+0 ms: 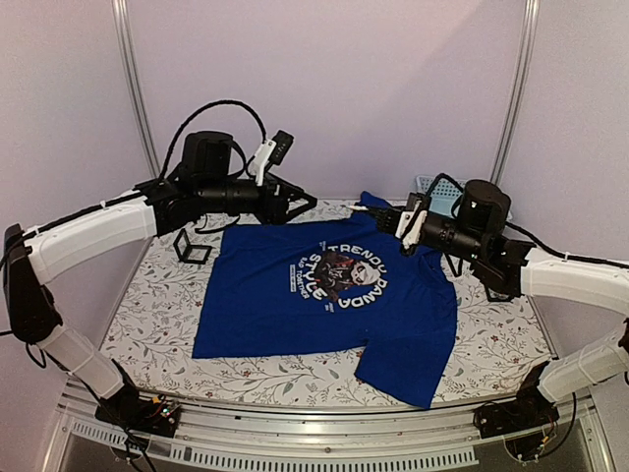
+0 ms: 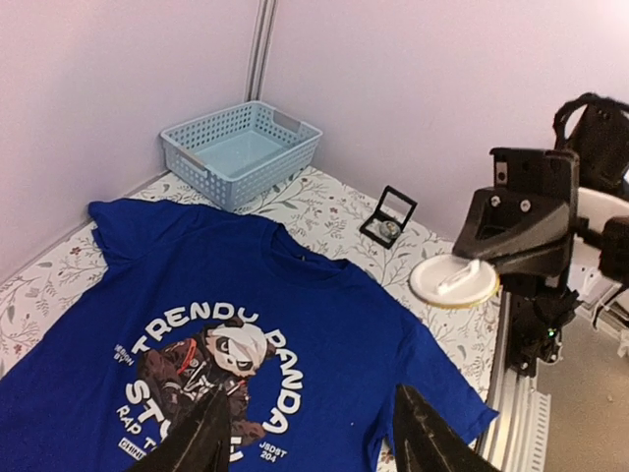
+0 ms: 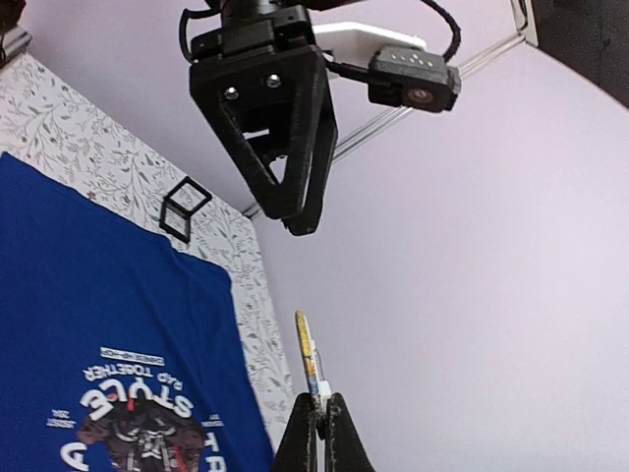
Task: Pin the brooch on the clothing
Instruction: Pass from the right arm to the left
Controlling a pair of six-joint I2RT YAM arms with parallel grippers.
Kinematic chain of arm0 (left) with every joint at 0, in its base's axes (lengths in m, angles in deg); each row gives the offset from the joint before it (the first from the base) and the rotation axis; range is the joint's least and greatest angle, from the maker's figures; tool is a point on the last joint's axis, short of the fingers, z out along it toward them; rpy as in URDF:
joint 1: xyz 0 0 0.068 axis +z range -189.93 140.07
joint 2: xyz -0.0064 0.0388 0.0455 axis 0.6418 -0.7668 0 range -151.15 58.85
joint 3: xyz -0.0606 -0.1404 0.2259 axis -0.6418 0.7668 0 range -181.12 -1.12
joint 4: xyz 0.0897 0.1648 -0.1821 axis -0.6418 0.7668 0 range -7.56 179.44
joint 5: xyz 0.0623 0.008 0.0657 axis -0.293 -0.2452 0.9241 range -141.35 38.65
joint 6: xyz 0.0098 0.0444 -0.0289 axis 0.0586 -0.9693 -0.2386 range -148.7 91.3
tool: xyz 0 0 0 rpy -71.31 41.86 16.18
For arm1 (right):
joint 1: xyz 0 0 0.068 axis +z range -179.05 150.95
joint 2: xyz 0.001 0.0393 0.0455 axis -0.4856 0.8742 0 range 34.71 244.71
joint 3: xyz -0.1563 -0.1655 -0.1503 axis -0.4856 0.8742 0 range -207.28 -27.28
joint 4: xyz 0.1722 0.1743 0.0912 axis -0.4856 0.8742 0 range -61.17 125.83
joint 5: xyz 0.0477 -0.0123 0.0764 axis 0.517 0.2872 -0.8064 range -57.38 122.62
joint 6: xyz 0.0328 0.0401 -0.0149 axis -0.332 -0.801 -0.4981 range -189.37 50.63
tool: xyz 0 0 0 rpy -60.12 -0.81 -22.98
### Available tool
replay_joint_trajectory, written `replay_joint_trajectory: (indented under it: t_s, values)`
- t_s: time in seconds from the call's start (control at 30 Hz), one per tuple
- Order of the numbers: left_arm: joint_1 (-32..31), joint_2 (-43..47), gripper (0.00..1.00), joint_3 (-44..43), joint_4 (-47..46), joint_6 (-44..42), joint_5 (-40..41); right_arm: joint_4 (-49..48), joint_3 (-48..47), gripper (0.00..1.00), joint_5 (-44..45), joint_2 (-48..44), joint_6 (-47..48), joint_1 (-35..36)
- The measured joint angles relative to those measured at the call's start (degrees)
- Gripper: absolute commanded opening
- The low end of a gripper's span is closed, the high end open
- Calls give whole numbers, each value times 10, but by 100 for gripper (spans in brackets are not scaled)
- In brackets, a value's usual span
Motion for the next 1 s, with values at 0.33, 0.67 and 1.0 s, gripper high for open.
replay_joint_trajectory:
  t_s: [0.33, 0.67, 1.0]
  values:
    - [1, -51, 68, -71, -49, 143, -90, -195, 31, 0, 100, 30, 394, 22]
    - [-1, -61, 55, -71, -155, 219, -161, -275, 37, 0, 120, 40, 559, 42]
    - [-14, -97, 43, -76, -208, 253, -190, -311, 37, 0, 123, 57, 595, 55]
